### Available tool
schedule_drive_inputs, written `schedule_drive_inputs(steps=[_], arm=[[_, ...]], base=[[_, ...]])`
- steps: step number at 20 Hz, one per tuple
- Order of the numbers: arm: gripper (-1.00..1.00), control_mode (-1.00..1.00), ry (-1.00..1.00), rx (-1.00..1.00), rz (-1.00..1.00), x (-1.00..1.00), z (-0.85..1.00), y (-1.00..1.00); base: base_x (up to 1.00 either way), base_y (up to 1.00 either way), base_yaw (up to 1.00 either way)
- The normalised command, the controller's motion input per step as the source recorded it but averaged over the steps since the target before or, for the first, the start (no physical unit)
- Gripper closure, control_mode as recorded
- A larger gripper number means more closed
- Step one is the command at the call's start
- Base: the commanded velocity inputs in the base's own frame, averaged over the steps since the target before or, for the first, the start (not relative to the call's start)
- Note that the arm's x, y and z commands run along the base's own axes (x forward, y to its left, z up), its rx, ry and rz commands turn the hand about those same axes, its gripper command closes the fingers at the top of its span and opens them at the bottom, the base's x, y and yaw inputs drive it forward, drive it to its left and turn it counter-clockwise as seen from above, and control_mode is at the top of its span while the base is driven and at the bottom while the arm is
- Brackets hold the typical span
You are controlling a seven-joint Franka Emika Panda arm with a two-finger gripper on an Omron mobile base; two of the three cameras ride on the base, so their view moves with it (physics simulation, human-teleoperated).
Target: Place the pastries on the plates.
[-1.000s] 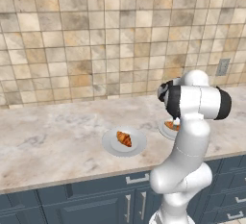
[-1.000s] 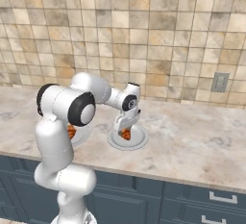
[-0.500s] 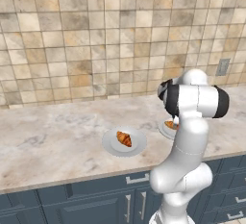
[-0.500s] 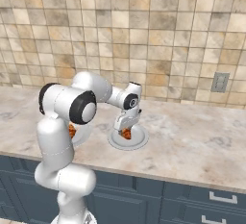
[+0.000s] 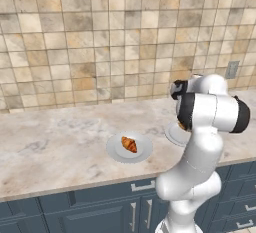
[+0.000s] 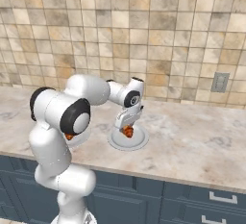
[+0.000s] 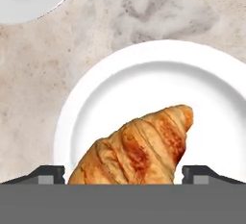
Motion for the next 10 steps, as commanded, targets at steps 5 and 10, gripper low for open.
schedule_drive_inputs(steps=[5, 10], arm=[[-1.00, -1.00, -0.07, 0.00, 0.00, -0.16, 0.20, 0.00], [-1.00, -1.00, 0.00, 0.00, 0.00, 0.00, 0.00, 0.00]], base=[[0.00, 0.00, 0.00], [0.00, 0.00, 0.00]])
